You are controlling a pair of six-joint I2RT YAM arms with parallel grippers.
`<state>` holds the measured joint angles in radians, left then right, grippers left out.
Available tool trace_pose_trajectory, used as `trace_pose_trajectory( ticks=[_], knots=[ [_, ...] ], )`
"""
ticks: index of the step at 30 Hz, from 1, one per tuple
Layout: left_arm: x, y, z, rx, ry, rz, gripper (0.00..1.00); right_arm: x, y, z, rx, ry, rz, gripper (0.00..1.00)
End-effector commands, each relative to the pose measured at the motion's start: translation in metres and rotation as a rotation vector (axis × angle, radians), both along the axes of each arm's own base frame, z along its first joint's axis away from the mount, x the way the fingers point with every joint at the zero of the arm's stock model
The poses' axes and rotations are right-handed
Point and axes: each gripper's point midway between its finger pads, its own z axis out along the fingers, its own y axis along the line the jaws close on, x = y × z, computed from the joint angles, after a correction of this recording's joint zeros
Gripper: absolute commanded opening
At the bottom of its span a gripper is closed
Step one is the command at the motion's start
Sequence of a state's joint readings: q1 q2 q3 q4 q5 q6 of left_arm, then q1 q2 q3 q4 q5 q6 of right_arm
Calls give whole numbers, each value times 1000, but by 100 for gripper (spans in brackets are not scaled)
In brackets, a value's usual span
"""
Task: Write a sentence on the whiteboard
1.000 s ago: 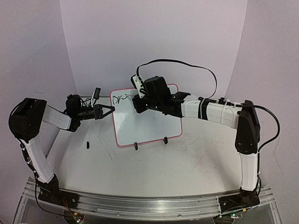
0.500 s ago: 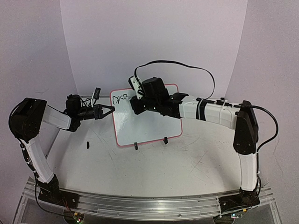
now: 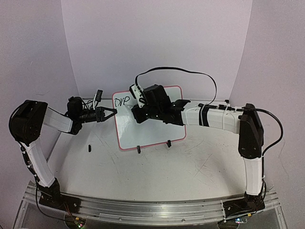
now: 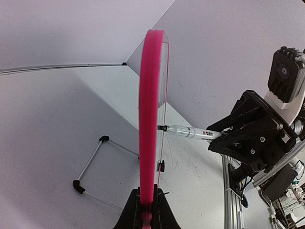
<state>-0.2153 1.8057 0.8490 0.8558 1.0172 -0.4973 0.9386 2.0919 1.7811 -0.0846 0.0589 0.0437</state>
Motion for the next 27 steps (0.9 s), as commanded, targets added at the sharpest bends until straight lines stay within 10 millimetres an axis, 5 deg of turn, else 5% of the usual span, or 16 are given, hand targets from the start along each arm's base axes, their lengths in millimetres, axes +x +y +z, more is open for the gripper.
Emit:
trace_pose_trajectory(
  ticks=[1, 11, 18, 27],
  knots=[
    [-2, -6, 24, -16, -104, -44, 0, 5, -23, 0, -33, 1, -76, 0],
    [-3, -6, 24, -16, -104, -48, 0, 9, -41, 14, -40, -43, -140, 0],
    [-2, -6, 23, -15, -102, -42, 0, -35, -26, 76, 170, -134, 83, 0],
    [-5, -7, 31, -20, -120, -60, 0, -36, -26, 90, 162, -182, 103, 0]
  ],
)
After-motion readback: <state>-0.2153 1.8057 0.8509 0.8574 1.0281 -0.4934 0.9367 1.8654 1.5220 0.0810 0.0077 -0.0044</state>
